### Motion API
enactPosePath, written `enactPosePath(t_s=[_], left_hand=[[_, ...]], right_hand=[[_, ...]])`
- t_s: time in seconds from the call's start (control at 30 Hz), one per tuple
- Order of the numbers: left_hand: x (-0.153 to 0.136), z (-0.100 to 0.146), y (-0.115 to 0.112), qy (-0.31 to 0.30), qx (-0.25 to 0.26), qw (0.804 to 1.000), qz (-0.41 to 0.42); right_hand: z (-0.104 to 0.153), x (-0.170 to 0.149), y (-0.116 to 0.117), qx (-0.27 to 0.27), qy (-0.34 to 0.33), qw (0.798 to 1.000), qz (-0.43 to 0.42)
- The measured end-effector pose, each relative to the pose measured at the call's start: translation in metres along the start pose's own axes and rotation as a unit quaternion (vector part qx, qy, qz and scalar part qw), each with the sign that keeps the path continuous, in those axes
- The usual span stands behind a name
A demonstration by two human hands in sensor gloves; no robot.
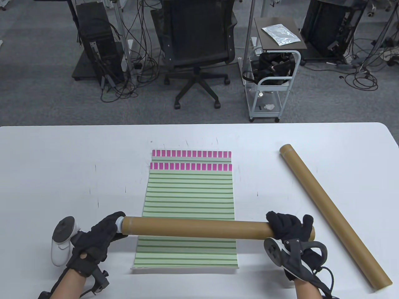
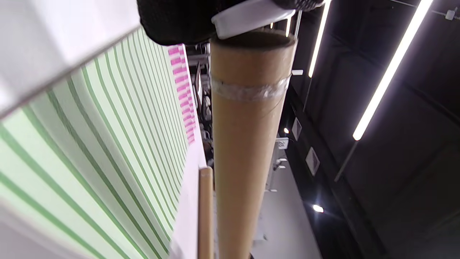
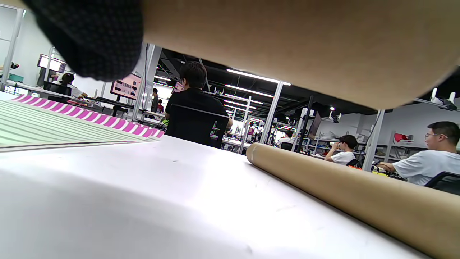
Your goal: Roll up mouse pads and store in mailing tubes
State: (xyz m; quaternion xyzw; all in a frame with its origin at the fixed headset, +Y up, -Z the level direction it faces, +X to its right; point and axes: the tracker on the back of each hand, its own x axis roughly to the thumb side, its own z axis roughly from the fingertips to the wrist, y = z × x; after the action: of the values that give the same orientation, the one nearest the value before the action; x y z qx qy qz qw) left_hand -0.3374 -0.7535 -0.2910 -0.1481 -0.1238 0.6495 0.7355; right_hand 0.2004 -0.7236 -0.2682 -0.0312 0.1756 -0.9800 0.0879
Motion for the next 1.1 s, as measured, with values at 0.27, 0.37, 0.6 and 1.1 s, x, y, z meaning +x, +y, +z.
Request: enactPosePath(t_s=[0.27,0.37,0.6,1.1], left_hand=[[0.012,0.01,0.007,0.115,0.165,0.876,-0.438],[0.009,0.005,-0.003,0.137,0.141,0.811,-0.551],[-0.005,-0.002,-0.007,0.181,0.092,0.807,-0.554],[0.007,0.002,-0.009,0.133,0.123,0.798,-0.575]], right_hand=[[-0.001,-0.004,0.006,0.014,0.009,0.999,0.029],[-0.002,-0.005,0.005,0.013,0.014,1.0,0.021],[-0.002,-0.008,0.004,0.01,0.018,1.0,0.011],[-0.003,-0.011,0.004,0.022,0.044,0.999,0.017]])
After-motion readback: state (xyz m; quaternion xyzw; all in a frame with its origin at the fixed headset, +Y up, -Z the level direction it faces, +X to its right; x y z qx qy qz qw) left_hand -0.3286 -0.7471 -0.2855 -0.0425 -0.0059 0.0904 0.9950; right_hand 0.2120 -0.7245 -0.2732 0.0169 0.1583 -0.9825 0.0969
